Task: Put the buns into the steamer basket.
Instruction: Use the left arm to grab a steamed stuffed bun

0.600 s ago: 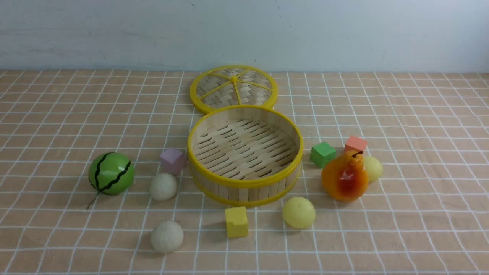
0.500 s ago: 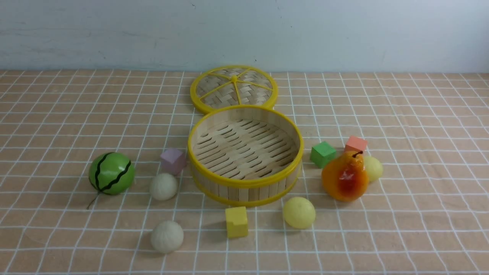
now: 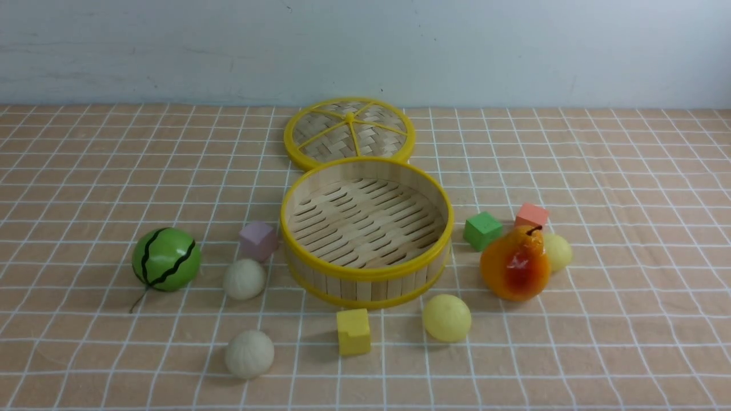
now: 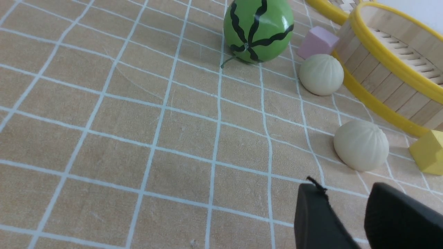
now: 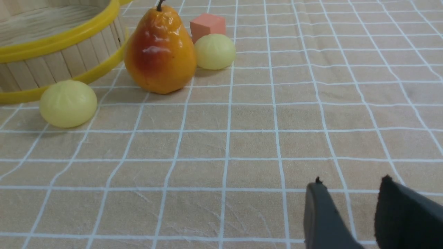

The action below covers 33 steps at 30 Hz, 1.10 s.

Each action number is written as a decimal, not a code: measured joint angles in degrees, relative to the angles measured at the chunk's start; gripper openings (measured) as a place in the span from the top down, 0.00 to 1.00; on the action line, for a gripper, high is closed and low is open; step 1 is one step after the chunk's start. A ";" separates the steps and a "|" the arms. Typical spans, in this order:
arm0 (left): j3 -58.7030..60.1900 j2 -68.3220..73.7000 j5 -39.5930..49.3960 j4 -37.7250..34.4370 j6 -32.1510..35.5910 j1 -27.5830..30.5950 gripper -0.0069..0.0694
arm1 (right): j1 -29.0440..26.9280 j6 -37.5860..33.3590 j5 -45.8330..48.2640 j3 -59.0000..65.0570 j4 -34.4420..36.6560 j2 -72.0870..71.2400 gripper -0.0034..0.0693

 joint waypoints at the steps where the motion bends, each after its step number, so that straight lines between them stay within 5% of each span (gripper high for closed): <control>1: 0.00 0.00 -0.20 -0.06 0.00 0.00 0.62 | 0.00 0.00 0.00 0.00 0.00 0.00 0.62; 6: 0.00 0.00 -4.36 -7.00 -2.38 0.00 0.62 | 0.00 0.00 0.00 0.00 0.00 0.00 0.62; 11: 0.00 0.00 -14.59 -22.16 -7.67 0.00 0.62 | 0.00 0.00 0.00 0.00 0.00 0.00 0.62; 18: -3.43 0.00 -22.26 -27.36 -9.64 0.00 0.63 | 0.00 0.00 0.00 0.00 0.00 0.00 0.62; 22: -12.92 1.41 -14.22 -22.32 -5.32 0.00 0.72 | 0.00 0.00 0.00 0.00 0.00 0.00 0.62; 26: -27.64 14.17 5.64 -13.85 0.28 0.00 0.93 | 0.00 0.00 0.00 0.00 0.00 0.00 0.62; 29: -37.22 28.32 22.64 -8.01 1.40 0.00 0.93 | 0.00 0.00 0.00 0.00 0.00 0.00 0.62; 33: -45.56 44.68 34.41 -3.16 1.73 0.00 0.93 | 0.00 0.00 0.00 0.00 0.00 0.00 0.62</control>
